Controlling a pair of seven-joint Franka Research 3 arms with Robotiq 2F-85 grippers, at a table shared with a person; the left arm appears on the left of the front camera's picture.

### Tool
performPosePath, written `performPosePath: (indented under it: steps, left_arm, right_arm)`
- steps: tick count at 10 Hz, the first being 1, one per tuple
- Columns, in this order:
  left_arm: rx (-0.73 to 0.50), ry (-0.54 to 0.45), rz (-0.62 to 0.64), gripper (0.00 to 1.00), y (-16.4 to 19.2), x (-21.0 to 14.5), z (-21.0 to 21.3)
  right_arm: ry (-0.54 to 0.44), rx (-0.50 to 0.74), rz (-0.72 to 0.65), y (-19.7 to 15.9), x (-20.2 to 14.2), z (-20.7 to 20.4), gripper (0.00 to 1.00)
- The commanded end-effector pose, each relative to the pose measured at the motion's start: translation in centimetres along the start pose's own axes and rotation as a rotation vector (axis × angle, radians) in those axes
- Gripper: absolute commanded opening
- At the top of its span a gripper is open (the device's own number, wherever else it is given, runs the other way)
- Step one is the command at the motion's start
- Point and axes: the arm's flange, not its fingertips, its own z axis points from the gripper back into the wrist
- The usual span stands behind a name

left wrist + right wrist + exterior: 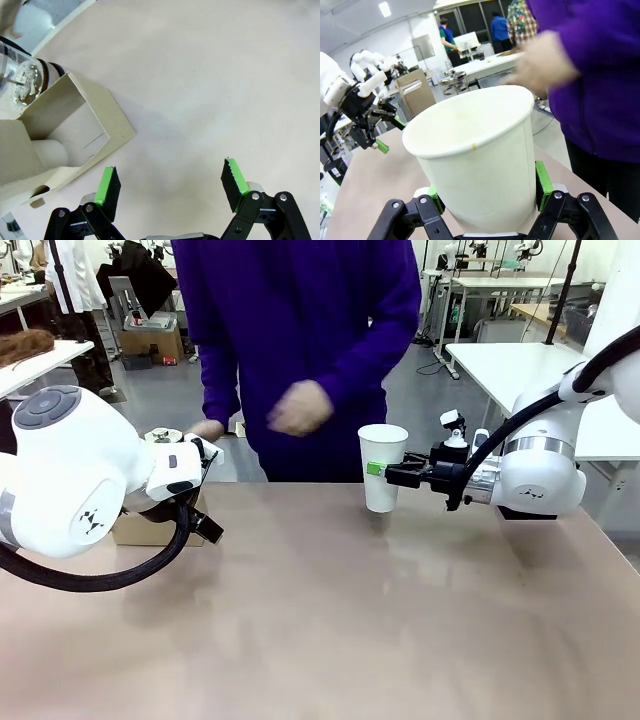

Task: Pour a drink into a cup and package it in a carrier.
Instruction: When a person places the Paper Cup Lid on the 600 ml Paper Cup , lift the 600 ml Paper Cup.

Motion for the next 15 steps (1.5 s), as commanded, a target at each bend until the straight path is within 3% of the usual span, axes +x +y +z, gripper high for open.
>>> performPosePath:
  steps: [1,15]
  left_arm:
    - [-0.002,-0.001,0.001,1.00,0.03,-0.02,0.04]
    - [-0.002,-0.001,0.001,1.00,0.03,-0.02,0.04]
  right_arm:
    - [0.004,-0.013,0.005,0.23,0.30,-0.21,0.80]
    - [0.004,-0.013,0.005,0.23,0.30,-0.21,0.80]
